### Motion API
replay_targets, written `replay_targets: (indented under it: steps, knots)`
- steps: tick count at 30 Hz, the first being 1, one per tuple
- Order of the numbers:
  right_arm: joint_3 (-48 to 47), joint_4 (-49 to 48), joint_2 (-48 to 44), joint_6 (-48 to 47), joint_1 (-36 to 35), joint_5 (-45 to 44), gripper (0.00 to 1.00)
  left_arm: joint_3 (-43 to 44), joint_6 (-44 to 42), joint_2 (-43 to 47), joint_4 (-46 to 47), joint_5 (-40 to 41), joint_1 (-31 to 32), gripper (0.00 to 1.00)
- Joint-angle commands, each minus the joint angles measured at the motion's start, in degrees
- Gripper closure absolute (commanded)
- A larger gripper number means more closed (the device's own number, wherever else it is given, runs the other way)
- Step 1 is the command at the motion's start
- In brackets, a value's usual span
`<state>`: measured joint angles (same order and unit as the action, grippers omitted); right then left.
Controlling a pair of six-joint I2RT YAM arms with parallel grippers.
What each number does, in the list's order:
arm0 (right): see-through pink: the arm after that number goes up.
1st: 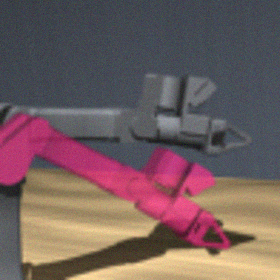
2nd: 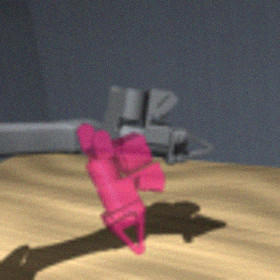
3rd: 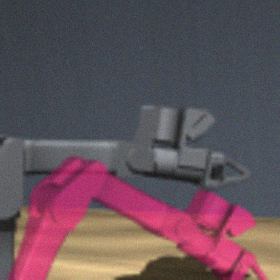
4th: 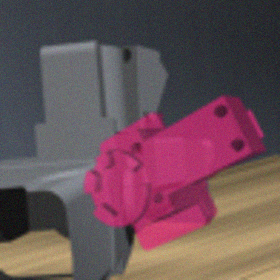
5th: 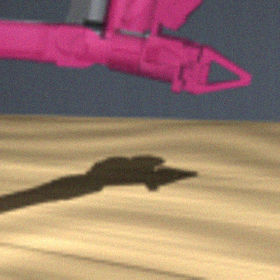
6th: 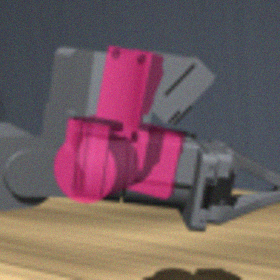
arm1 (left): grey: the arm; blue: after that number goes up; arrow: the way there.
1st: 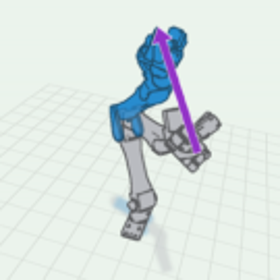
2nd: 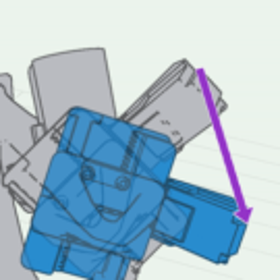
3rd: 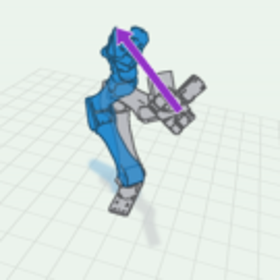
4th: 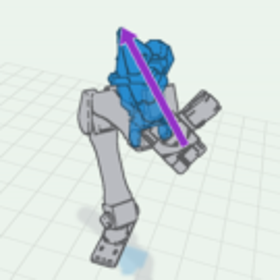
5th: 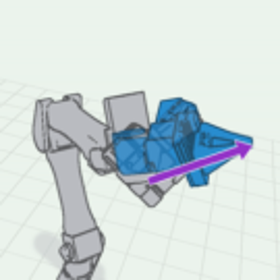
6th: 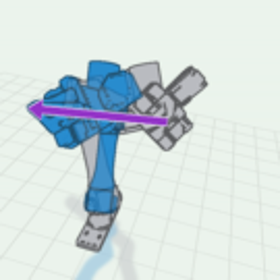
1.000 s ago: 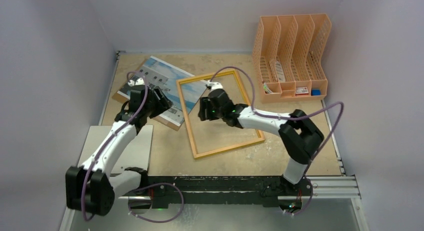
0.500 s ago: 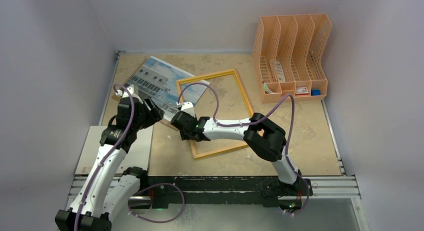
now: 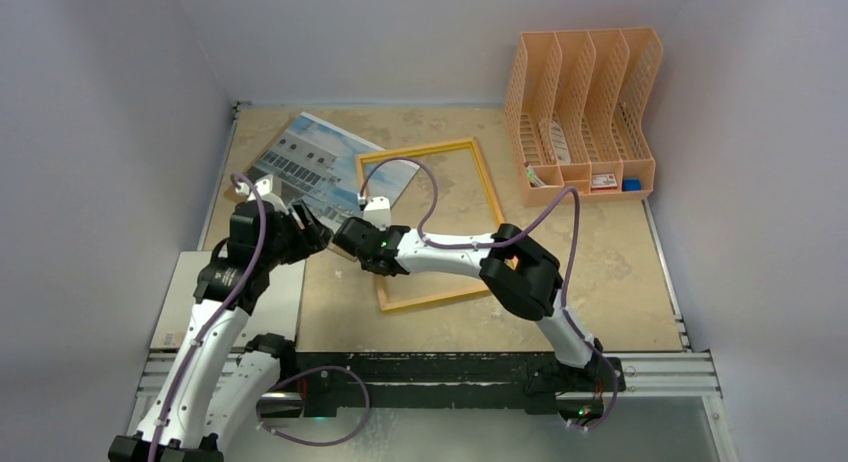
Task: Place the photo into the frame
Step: Turn over the photo frame at the center of the board.
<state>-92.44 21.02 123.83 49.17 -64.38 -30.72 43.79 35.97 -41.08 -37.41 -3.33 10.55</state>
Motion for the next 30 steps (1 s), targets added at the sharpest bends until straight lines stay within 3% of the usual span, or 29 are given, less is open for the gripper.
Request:
replay_targets:
  steps: [1,11,19,24,30]
  knots:
    - [-1.9,-0.1,-0.3,6.6,1.9,-2.6,0.8,0.4,-2.1,-1.8,1.6,-3.5,0.0,0.4]
    - [0.0,-2.5,-1.6,7.9,6.3,-2.5,0.78,-1.9,-2.2,-4.4,5.3,-4.0,0.0,0.4]
    - [1.6,-3.8,-4.9,0.8,6.6,0.7,0.61,-1.5,-2.1,-4.5,4.6,-2.4,0.0,0.4]
    - [2.9,-2.4,-11.2,-4.6,6.6,4.1,0.41,-1.2,-1.2,-5.3,3.6,-1.0,0.0,0.39]
    - [4.1,-2.8,-17.1,-9.2,6.6,7.6,0.33,-0.9,0.1,-5.2,2.4,3.1,0.0,0.36]
